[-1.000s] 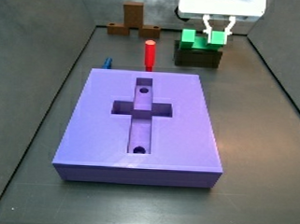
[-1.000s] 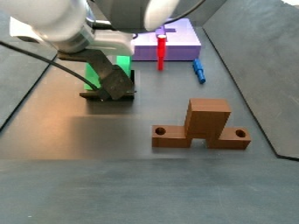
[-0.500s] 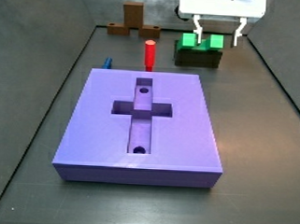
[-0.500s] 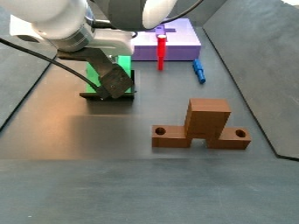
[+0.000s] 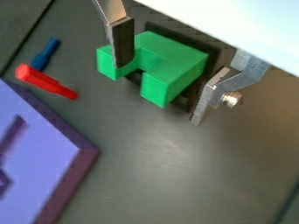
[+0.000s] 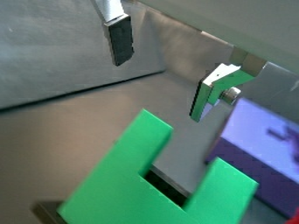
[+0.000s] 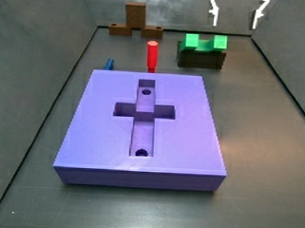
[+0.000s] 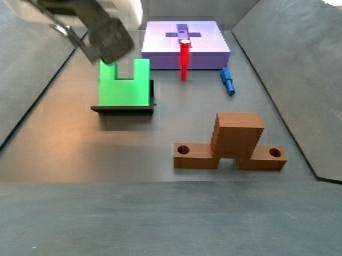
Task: Pick up the green object. Move up. Place the green object on the fixture. Regrasp the green object. Move to above the board. Insert the green object.
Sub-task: Regrasp the green object.
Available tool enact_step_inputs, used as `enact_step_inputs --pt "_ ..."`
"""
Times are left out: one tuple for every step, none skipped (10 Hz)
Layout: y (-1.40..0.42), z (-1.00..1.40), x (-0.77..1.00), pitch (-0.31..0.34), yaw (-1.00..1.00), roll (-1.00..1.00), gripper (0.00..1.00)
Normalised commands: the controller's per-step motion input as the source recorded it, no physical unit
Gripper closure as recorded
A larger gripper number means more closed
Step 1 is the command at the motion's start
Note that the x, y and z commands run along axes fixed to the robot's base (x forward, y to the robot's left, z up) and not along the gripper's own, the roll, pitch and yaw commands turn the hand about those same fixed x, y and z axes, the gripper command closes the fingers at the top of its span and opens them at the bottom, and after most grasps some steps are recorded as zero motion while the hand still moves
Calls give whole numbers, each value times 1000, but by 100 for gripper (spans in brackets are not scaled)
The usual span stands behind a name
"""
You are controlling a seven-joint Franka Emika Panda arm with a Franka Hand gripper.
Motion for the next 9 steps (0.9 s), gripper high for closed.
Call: enact_step_inputs --pt "-194 109 234 -194 106 1000 0" --pt "-157 63 160 -83 126 1000 0" --pt "-109 60 183 -46 171 1000 0" --pt "-31 57 220 -37 271 1000 0" --pt "0 46 223 0 329 1000 0" --pt "0 11 171 0 391 1000 0" --pt "0 0 71 0 471 1000 0" --pt "0 0 51 0 486 1000 0" --pt "0 0 91 0 423 1000 0"
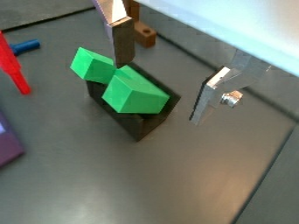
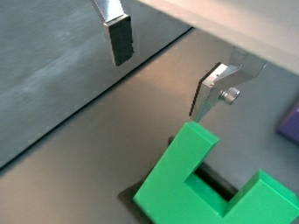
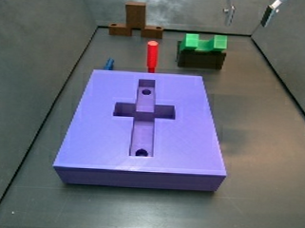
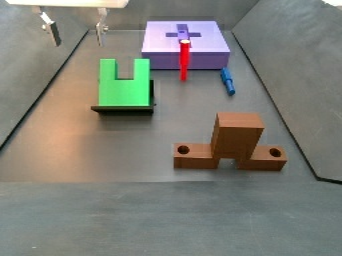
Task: Pick up the green object. Move up. Place the green object on the fixture. Regrasp the green object. Move to above the board. Insert the green object.
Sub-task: Regrasp the green object.
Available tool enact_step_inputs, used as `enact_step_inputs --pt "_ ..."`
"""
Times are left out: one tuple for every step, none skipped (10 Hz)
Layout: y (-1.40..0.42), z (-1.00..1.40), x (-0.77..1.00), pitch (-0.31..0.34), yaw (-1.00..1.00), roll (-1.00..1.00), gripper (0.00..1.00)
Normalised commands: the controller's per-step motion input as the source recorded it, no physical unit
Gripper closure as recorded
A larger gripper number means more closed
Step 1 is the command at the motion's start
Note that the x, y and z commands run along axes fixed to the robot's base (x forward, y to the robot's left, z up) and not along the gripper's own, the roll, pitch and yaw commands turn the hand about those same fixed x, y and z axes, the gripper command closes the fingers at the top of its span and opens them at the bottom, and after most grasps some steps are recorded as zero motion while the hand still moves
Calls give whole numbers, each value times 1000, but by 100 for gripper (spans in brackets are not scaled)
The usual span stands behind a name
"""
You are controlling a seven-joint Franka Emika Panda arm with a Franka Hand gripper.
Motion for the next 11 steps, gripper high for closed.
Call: enact_step_inputs --pt "0 0 83 -6 409 1000 0" --pt "0 0 51 -117 380 1000 0" --pt "6 0 43 -149 337 1000 0" --pt "17 0 46 -140 331 1000 0" --pt "0 0 37 -134 323 1000 0" --pt "0 0 34 -129 314 1000 0" --pt "0 31 0 -37 283 1000 0" --pt "-17 11 0 -17 151 774 0" --pt "-66 0 0 0 26 234 0" --pt "0 0 0 0 0 -6 0" --pt "-89 -180 0 0 0 129 0"
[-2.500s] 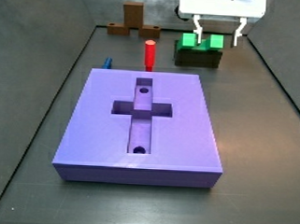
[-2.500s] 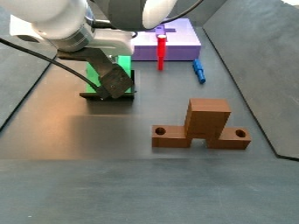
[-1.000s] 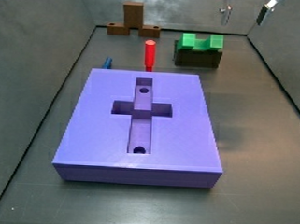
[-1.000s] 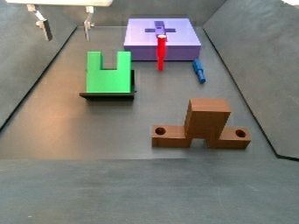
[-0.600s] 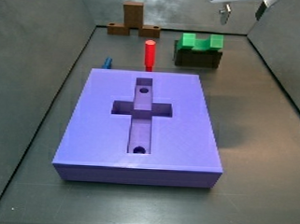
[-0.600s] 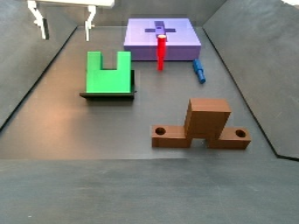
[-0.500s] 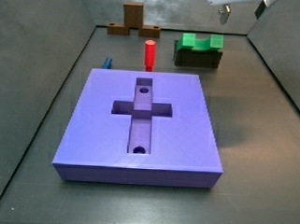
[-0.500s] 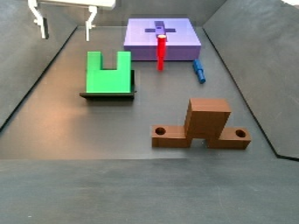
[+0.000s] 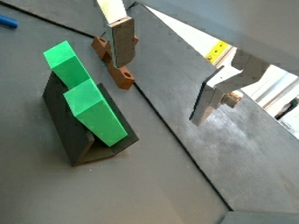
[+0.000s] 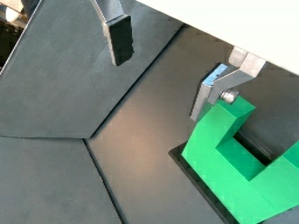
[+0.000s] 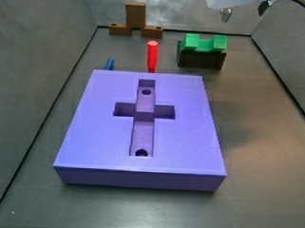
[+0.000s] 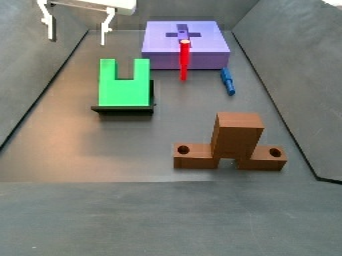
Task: Pick up the green object. Move up. Place the green object on the fixture. Regrasp the green object. Move to above the board. Insert the green object.
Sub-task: Regrasp the green object.
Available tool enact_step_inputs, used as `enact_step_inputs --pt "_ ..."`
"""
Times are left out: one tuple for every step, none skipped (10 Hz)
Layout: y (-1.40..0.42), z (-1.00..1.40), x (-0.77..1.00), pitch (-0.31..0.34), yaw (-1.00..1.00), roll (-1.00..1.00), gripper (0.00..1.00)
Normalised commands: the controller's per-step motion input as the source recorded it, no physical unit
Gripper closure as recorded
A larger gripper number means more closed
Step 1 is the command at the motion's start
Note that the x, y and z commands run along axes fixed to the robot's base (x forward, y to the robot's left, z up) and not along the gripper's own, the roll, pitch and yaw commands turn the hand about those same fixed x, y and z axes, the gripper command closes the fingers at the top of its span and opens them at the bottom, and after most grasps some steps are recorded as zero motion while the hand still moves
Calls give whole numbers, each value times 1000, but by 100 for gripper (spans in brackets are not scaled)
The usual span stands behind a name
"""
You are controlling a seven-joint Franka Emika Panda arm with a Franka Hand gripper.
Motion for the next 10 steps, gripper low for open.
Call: enact_step_inputs --pt "-283 -317 0 0 17 391 0" --pt "-203 -240 -71 0 -37 783 0" --pt "-51 -151 -206 46 -251 797 0" --pt "-54 -131 -117 114 -306 831 0" --pt "-9 -120 -154 149 -317 871 0" --pt "0 -154 -183 143 -254 717 0" --pt "-54 -237 -163 189 -166 631 0" --pt "-171 -369 0 394 -3 474 0" --pt "-109 -511 0 309 69 14 0" --pt "0 -471 126 254 343 -186 0"
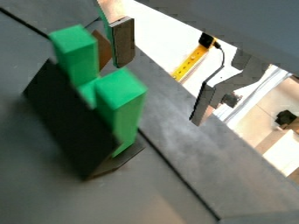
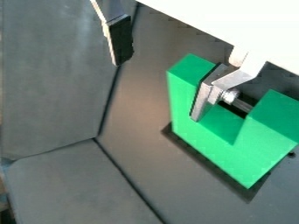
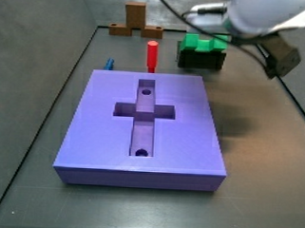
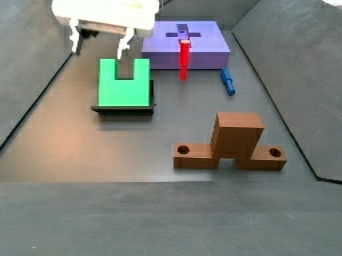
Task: Pick up the green object. Move up. Place the green object on the fixture. Regrasp the green object. Move to above the board. Insert the green object.
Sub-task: Regrasp the green object.
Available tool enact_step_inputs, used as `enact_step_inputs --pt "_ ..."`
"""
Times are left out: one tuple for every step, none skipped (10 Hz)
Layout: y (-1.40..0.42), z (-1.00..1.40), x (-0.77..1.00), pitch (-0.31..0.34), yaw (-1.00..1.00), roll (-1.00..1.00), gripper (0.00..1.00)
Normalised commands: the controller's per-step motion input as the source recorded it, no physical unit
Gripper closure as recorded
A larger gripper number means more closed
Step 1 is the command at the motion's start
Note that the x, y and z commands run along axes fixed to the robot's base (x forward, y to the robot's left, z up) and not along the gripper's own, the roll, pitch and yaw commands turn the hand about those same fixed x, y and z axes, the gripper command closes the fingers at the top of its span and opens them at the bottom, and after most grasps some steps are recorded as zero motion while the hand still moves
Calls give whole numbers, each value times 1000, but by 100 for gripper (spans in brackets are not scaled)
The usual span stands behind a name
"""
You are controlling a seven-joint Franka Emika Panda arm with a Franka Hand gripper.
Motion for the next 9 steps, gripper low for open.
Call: enact_step_inputs --pt "0 -460 46 154 360 -286 0" --pt "66 -400 0 120 314 -451 0" --pt "100 -349 0 143 363 -554 0" --pt "0 -294 57 143 383 -431 0" --pt "0 -149 0 0 103 -11 0" --pt "0 0 0 0 0 0 0" --pt "0 0 0 0 0 0 100" --pt "0 0 0 0 0 0 100" --pt "0 0 0 0 0 0 100"
